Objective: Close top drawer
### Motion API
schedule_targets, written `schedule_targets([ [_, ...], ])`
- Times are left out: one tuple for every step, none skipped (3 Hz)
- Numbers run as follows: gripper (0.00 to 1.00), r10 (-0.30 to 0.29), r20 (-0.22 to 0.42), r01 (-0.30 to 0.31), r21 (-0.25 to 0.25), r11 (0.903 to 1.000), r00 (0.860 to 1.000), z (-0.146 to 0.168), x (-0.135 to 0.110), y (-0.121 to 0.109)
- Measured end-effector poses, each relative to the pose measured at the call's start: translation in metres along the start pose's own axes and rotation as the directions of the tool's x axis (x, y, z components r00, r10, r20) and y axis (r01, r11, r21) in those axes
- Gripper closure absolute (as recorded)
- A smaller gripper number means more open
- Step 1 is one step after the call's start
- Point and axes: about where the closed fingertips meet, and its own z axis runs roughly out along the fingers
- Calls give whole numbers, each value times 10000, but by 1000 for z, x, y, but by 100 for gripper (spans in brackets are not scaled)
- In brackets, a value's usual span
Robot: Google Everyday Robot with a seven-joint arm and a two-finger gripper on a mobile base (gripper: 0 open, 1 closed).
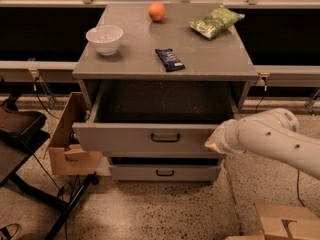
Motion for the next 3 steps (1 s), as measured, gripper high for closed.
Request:
schedule_targets([
  [100,-2,44,2,43,10000,10000,2,0,-3],
  [100,-101,235,94,298,9995,9997,13,-1,-28],
  [100,-138,267,128,352,9993,9995,15,-2,-33],
])
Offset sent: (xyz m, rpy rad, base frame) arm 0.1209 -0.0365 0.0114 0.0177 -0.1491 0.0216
